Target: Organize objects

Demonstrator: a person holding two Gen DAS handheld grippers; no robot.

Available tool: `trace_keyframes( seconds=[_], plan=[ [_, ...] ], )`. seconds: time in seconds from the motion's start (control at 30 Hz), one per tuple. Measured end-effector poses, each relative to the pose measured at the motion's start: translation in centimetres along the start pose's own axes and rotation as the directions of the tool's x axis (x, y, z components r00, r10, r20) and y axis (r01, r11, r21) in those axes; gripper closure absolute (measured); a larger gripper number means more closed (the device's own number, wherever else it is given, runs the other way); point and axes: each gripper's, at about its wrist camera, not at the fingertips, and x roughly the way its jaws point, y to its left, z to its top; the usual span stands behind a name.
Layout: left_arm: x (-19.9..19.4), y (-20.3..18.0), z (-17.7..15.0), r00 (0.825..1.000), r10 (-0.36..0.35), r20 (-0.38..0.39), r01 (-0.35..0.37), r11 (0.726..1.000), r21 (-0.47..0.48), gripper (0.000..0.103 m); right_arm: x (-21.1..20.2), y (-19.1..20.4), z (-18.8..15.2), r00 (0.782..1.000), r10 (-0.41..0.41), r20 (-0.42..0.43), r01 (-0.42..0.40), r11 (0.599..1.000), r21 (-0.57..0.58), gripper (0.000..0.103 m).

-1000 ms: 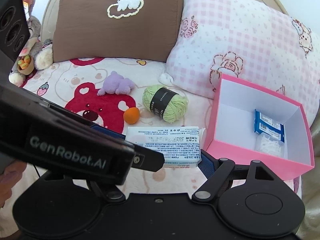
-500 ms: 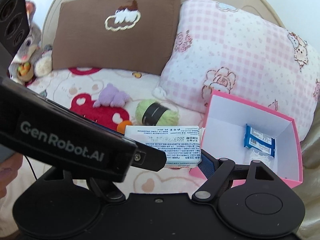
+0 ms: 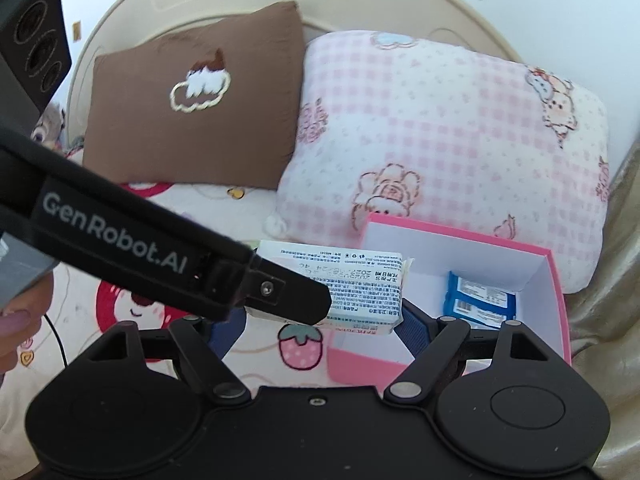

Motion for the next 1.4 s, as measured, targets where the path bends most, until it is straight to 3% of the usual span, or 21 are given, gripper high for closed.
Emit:
trace_keyframes(
  seconds=[0.2, 0.43, 0.53, 0.7, 0.93, 1.17, 1.4],
  plan=[
    [3.0, -1.4, 0.9, 0.999, 0.014, -0.051, -0.012, 1.0, 0.029, 0.054, 0.7, -2.9, -0.3, 0.999, 0.002, 0.04, -0.005, 0.998, 0.057, 0.02],
    [7.2, -1.4, 2.7, 0.997, 0.029, -0.076, -0.03, 1.0, -0.006, 0.054, 3.4, -6.5, 0.2, 1.0, 0.019, 0.01, -0.02, 0.997, 0.077, 0.021],
    [9.4, -0.7, 3.4, 0.997, 0.036, -0.067, -0.039, 0.998, -0.041, 0.051, 4.7, -8.7, 0.5, 0.997, 0.078, 0.001, -0.077, 0.99, 0.116, 0.023],
    [13.3, -0.2, 3.9, 0.993, 0.053, -0.107, -0.06, 0.996, -0.061, 0.051, 7.2, -10.7, 0.1, 0.994, 0.095, -0.051, -0.09, 0.992, 0.086, 0.024],
    [18.5, 1.0, 4.5, 0.98, 0.103, -0.171, -0.119, 0.989, -0.09, 0.05, 11.1, -13.5, -0.7, 0.985, 0.127, -0.115, -0.111, 0.985, 0.133, 0.023],
    [21.3, 2.4, 4.8, 0.972, 0.111, -0.207, -0.136, 0.984, -0.111, 0.05, 13.5, -15.1, -1.1, 0.971, 0.193, -0.138, -0.179, 0.978, 0.111, 0.023],
    [24.1, 2.8, 4.7, 0.957, 0.156, -0.246, -0.186, 0.977, -0.107, 0.051, 16.4, -15.8, -1.9, 0.961, 0.178, -0.211, -0.161, 0.982, 0.094, 0.025]
  ],
)
